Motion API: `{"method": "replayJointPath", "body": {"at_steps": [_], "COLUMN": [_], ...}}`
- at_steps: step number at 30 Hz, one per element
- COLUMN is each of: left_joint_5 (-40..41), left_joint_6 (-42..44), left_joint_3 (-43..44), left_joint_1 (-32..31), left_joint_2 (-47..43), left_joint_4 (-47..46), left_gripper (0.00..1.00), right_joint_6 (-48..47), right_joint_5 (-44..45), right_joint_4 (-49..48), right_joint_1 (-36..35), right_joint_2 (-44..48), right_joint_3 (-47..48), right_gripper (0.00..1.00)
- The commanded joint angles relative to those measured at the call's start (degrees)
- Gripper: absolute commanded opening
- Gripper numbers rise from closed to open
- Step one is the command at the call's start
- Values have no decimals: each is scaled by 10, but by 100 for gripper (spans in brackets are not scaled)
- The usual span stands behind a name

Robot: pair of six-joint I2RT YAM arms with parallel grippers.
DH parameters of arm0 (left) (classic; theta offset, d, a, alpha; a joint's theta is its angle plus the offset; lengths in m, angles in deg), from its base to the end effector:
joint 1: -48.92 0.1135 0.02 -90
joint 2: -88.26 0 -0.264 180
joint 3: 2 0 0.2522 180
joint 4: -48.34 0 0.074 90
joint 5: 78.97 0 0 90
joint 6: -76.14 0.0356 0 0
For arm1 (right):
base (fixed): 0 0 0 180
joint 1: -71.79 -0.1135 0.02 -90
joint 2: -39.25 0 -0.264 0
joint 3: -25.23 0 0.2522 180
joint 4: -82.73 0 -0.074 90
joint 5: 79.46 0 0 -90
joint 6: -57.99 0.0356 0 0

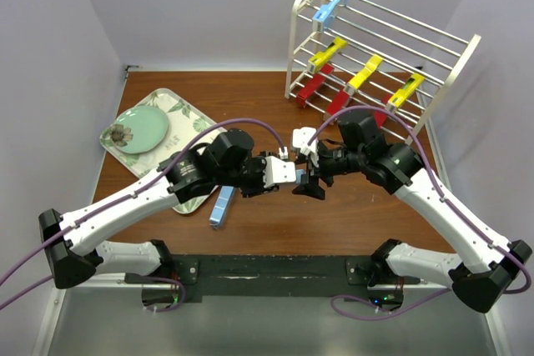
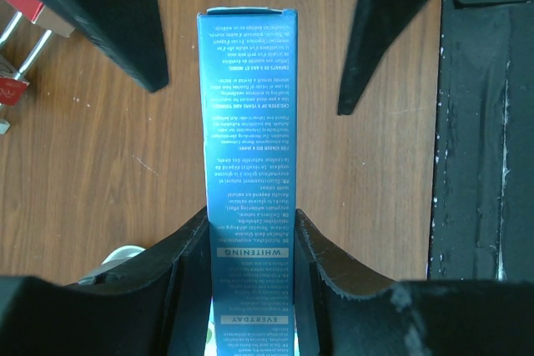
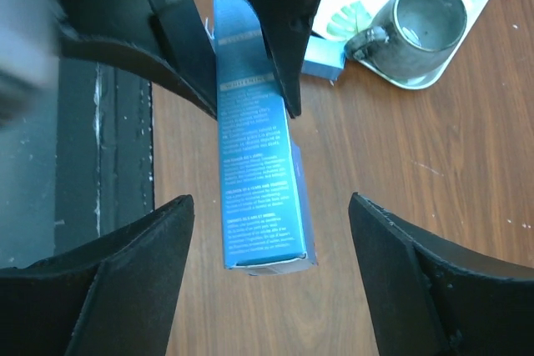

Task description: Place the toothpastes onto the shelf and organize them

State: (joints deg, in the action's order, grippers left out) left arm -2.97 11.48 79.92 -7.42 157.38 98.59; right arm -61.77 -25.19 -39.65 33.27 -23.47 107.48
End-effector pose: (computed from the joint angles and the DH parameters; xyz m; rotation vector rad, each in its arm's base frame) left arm 0.1358 -0.2195 0.3500 1.5799 1.6184 -0.5650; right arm 0.1574 0.1518 0.3690 -1.5001 1.6055 0.7783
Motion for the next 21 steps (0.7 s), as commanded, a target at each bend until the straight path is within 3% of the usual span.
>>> {"method": "replayJointPath", "body": {"at_steps": [1, 5, 13, 16, 21], "left_joint_5": [-16, -23, -19, -8, 45], "left_joint_6": [9, 8, 8, 5, -6], "left_joint_3": [39, 43, 42, 43, 29], "left_joint_1": [-2, -2, -2, -2, -2], "left_joint_2": [-8, -13, -14, -16, -41], "left_joint_4": [-8, -11, -11, -12, -44], "left_gripper": [36, 36, 38, 54, 75], "right_joint_6": [-21, -22, -17, -15, 7], "right_joint_5": [21, 25, 26, 26, 42], "right_joint_4": [21, 18, 11, 13, 5], "right_joint_1": [-7, -9, -9, -10, -9], "right_joint_2": [0, 0, 5, 7, 8], "right_joint_3": [22, 18, 20, 21, 21], "right_gripper": [73, 69, 35, 24, 18]}}
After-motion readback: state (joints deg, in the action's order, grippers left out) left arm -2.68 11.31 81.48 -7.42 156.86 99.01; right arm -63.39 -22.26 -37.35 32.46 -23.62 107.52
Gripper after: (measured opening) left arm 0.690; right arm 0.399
